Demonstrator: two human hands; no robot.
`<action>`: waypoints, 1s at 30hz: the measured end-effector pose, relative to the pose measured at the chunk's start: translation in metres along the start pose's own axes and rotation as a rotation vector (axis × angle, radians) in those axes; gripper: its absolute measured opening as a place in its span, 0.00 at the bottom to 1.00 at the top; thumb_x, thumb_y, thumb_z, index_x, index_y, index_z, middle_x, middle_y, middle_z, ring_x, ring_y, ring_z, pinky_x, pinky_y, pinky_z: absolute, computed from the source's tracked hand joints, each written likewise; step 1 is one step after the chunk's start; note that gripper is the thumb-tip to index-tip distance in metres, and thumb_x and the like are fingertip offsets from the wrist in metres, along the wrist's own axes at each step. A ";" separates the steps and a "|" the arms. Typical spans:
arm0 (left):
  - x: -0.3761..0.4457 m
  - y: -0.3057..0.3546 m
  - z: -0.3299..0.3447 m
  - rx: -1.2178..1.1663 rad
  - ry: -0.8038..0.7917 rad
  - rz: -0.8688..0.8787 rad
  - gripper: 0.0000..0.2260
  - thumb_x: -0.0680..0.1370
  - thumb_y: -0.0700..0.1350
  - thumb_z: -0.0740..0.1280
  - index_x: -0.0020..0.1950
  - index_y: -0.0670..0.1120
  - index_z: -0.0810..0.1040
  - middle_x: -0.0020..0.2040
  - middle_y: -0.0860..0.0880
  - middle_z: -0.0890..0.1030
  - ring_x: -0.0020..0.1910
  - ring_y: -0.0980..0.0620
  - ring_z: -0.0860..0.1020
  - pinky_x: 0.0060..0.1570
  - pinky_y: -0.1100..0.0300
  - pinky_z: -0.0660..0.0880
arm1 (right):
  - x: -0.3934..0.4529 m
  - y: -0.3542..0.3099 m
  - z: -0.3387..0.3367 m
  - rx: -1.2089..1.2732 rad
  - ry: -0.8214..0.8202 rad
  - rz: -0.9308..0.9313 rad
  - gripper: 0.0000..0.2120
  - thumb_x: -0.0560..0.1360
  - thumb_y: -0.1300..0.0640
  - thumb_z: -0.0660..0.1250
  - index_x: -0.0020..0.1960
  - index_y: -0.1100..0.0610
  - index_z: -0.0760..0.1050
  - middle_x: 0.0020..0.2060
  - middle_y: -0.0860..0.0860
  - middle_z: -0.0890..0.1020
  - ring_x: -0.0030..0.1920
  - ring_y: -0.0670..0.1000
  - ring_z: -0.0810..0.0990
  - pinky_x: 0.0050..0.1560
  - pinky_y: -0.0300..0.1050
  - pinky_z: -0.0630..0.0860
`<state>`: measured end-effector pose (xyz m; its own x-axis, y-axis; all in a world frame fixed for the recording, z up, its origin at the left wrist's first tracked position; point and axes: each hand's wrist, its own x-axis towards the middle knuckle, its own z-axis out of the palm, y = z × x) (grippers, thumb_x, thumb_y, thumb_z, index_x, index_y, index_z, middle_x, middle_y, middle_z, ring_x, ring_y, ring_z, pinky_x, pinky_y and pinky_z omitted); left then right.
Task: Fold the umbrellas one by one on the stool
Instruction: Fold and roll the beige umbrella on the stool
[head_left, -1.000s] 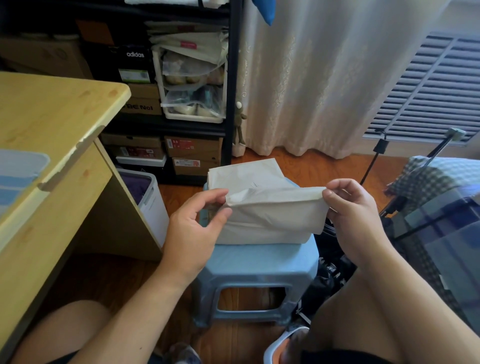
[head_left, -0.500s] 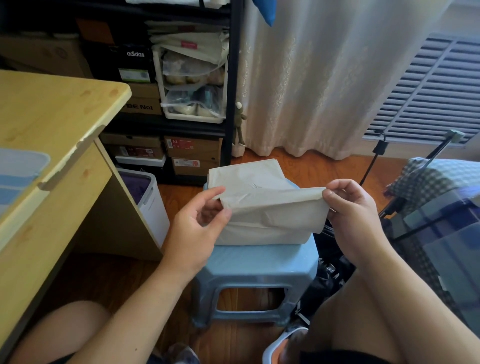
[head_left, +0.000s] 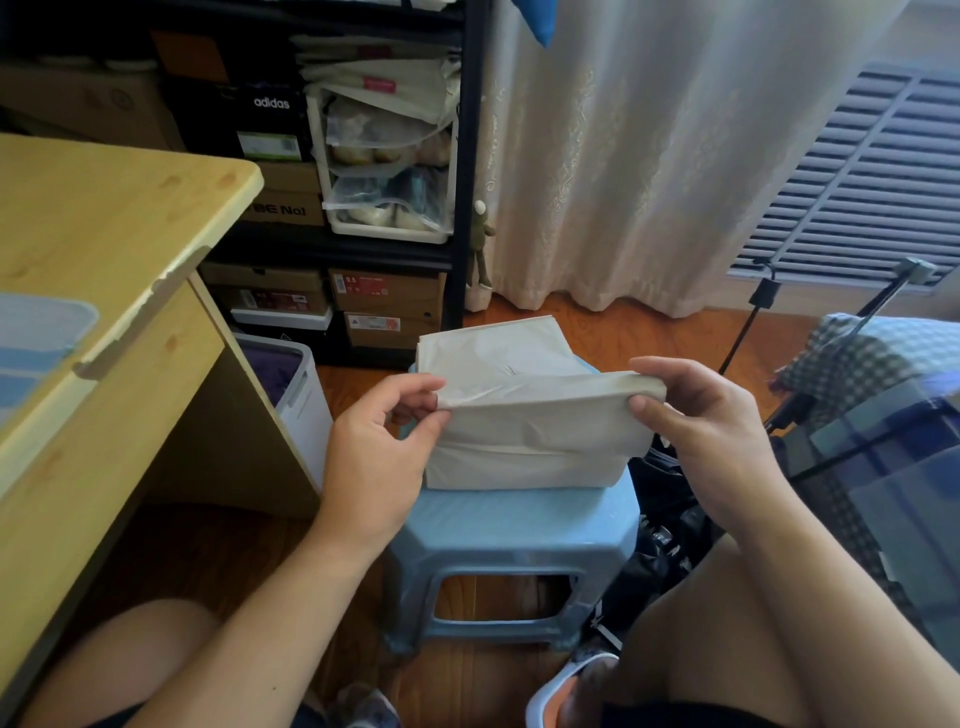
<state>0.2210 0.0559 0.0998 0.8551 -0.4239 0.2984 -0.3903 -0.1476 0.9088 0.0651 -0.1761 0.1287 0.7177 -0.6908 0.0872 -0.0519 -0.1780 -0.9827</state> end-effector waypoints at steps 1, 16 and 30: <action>0.000 -0.001 0.000 -0.004 0.008 -0.003 0.14 0.76 0.38 0.75 0.58 0.53 0.82 0.48 0.58 0.83 0.51 0.58 0.81 0.52 0.69 0.77 | 0.001 0.000 0.000 0.014 0.021 -0.009 0.14 0.75 0.67 0.73 0.54 0.50 0.84 0.46 0.46 0.86 0.48 0.46 0.83 0.49 0.40 0.80; 0.025 -0.003 -0.005 0.039 -0.090 0.018 0.02 0.79 0.42 0.71 0.49 0.49 0.81 0.53 0.58 0.82 0.58 0.60 0.79 0.57 0.68 0.75 | 0.036 -0.023 0.004 -0.187 -0.157 -0.132 0.09 0.80 0.65 0.69 0.45 0.53 0.80 0.54 0.46 0.85 0.51 0.45 0.82 0.51 0.44 0.79; 0.095 -0.034 0.026 -0.174 0.054 -0.342 0.03 0.80 0.44 0.72 0.50 0.52 0.81 0.45 0.53 0.86 0.49 0.55 0.84 0.54 0.50 0.83 | 0.115 0.020 0.016 -0.145 -0.459 0.291 0.14 0.79 0.53 0.71 0.63 0.55 0.81 0.56 0.51 0.87 0.57 0.53 0.86 0.60 0.54 0.79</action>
<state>0.3070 -0.0030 0.0896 0.9443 -0.3285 -0.0200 -0.0196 -0.1168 0.9930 0.1571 -0.2478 0.1167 0.8863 -0.3562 -0.2960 -0.3645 -0.1421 -0.9203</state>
